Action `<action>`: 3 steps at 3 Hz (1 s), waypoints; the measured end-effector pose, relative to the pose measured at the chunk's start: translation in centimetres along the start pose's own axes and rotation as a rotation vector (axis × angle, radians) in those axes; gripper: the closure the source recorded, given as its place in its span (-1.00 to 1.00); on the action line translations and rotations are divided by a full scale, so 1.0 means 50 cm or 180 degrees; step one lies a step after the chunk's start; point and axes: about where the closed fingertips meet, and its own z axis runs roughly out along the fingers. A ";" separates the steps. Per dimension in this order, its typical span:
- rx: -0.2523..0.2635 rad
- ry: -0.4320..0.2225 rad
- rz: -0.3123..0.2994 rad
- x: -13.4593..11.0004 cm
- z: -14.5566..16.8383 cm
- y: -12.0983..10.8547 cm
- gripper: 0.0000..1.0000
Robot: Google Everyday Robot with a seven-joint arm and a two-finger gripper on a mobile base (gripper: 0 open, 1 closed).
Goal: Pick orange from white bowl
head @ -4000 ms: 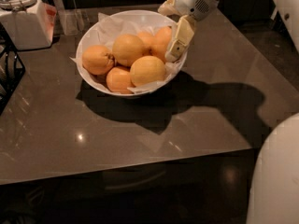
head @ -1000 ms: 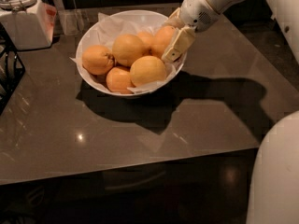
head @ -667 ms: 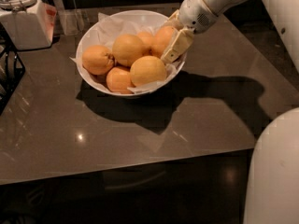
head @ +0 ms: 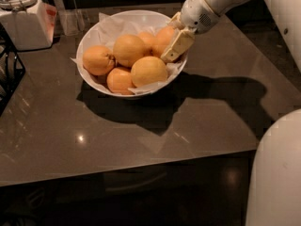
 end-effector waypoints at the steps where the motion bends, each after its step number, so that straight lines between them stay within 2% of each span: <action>1: 0.0051 -0.0020 -0.0045 -0.010 -0.009 0.003 0.83; 2: 0.0212 -0.0160 -0.0258 -0.055 -0.043 0.023 1.00; 3: 0.0442 -0.0302 -0.0629 -0.131 -0.091 0.075 1.00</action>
Offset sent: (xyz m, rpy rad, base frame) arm -0.0396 0.0125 0.0727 0.0952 -0.2257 0.0496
